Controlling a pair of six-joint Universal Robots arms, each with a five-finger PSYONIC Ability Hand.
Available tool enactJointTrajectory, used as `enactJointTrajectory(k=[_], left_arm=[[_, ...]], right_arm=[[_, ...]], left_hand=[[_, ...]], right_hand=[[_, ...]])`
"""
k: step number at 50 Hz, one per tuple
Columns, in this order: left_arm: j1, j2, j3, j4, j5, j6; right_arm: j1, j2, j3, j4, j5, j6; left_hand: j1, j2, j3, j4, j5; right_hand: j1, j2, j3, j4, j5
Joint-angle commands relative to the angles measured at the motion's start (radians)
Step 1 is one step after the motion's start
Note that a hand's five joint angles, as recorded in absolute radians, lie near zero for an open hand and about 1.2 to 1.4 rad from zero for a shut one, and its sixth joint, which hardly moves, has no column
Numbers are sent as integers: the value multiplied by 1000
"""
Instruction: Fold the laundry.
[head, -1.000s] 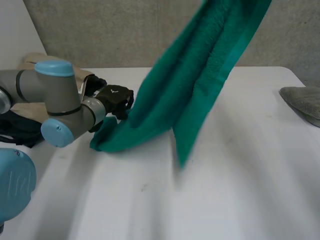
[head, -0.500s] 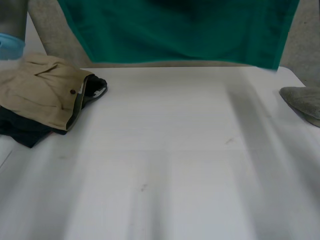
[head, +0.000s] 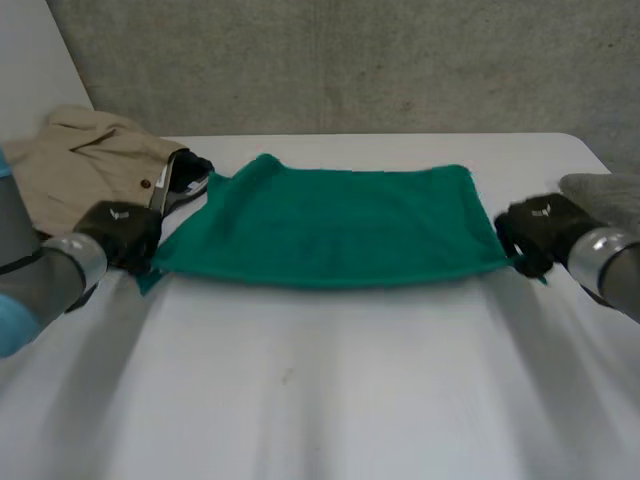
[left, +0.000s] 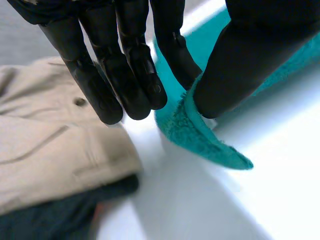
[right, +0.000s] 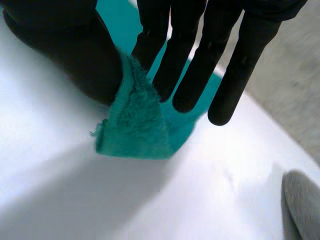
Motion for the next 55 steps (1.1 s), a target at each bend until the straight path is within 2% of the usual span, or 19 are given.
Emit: enactJointTrajectory(k=[1,6,11,18,24,30,36,38,42,45,50,51,53,54,55], left_arm=[[32,181,-202,-321,43,355],[37,246,-255,-477,61,449],[26,258,-218,-492,70,437],[-25,195,-68,-373,38,374],[-66,36,104,-184,20,366],[-123,-173,352,-69,9,354],[-176,-345,559,-76,-31,345],[-192,-420,640,-89,-72,343],[-204,-509,768,-109,-165,338],[-210,-543,823,-109,-199,334],[-232,-586,888,-98,-181,288],[-236,-587,888,-95,-172,273],[-244,-587,888,-84,-149,234],[-253,-587,885,-70,-123,199],[-258,-587,883,-63,-114,182]], right_arm=[[-119,-180,136,371,2,-371],[-165,-228,200,499,-33,-526],[-168,-223,197,461,-52,-508],[-144,-140,108,321,-52,-364],[-92,-39,10,168,-47,-192],[-41,89,-105,-34,48,-74],[-4,182,-192,-140,123,-26],[8,218,-224,-170,140,-16],[27,274,-266,-222,168,-19],[30,300,-286,-255,197,-20],[34,355,-314,-314,232,-16],[36,363,-317,-321,234,-16],[36,377,-323,-334,240,-13],[37,386,-323,-346,252,-5],[37,392,-324,-348,260,1]], left_hand=[[225,201,202,195,247],[225,201,202,195,247],[225,201,202,195,247],[225,201,202,195,247],[225,201,202,195,247],[225,201,202,195,247],[225,201,202,195,247],[225,201,202,195,247],[225,201,202,195,247],[225,201,202,195,247],[225,201,202,195,247],[56,33,33,27,79],[-480,-504,-503,-510,-457],[-974,-998,-997,-1004,-951],[-997,-1021,-1020,-1027,-975]], right_hand=[[259,221,210,202,217],[259,221,210,202,217],[259,221,210,202,217],[259,221,210,202,217],[259,221,210,202,217],[259,221,210,202,217],[259,221,210,202,217],[259,221,210,202,217],[259,221,210,202,217],[259,221,210,202,217],[259,221,210,202,217],[233,195,183,176,190],[-103,-142,-153,-161,-146],[-451,-489,-500,-508,-494],[-736,-775,-786,-793,-779]])
